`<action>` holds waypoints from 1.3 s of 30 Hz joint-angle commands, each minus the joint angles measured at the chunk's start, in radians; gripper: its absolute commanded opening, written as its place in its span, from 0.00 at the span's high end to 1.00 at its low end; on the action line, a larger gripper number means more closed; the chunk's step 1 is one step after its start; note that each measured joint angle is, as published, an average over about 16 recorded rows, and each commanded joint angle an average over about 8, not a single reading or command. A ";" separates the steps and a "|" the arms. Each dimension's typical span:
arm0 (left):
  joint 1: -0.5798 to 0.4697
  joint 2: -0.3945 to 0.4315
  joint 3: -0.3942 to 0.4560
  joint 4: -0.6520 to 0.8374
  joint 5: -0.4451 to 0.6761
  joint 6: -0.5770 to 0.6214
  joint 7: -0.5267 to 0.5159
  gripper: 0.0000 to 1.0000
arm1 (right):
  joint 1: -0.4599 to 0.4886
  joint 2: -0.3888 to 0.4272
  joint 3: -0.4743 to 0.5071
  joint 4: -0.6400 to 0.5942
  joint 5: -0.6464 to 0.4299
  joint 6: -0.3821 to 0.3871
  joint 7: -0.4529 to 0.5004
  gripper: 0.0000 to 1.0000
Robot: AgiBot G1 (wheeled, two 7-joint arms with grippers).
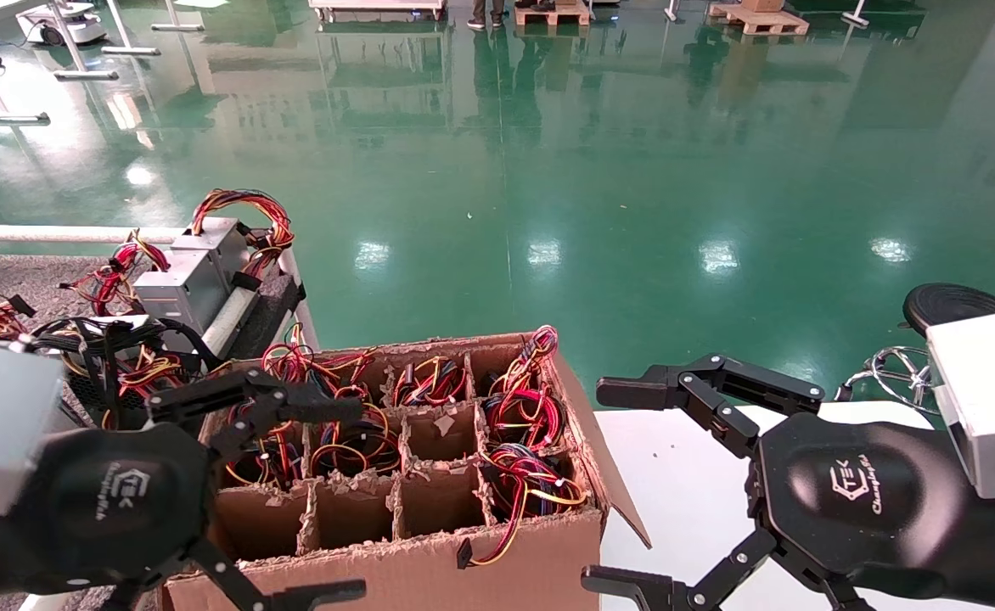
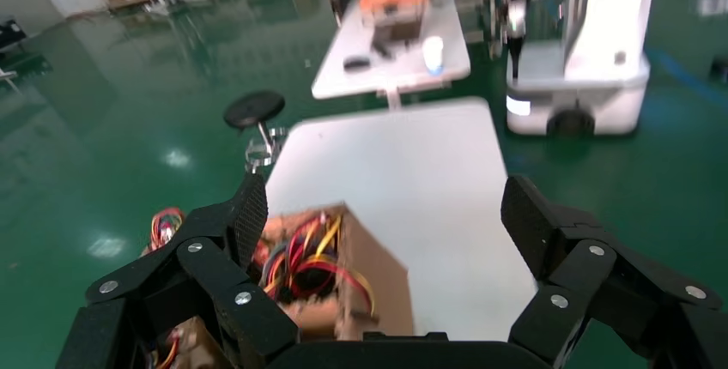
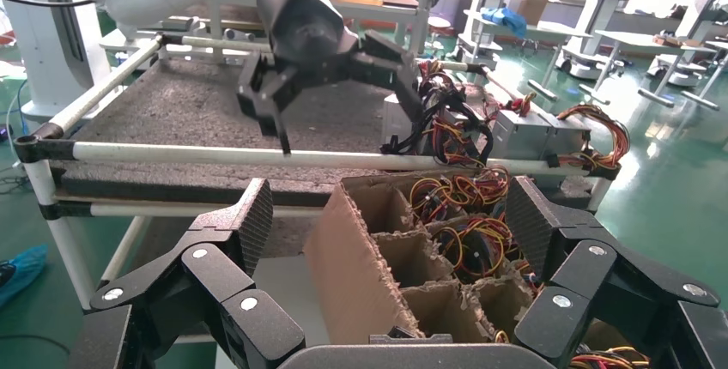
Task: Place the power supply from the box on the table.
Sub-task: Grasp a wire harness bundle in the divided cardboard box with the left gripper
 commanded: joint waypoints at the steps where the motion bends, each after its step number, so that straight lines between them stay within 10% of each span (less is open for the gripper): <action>1: -0.025 0.001 0.022 -0.004 0.030 0.006 0.018 0.00 | 0.000 0.000 0.000 0.000 0.000 0.000 0.000 0.00; 22: -0.449 0.238 0.245 0.245 0.246 0.062 0.150 0.00 | 0.000 0.000 0.000 0.000 0.000 0.000 0.000 0.00; 39: -0.576 0.346 0.501 0.456 0.209 0.085 0.341 0.00 | 0.000 0.000 0.000 0.000 0.000 0.000 0.000 0.00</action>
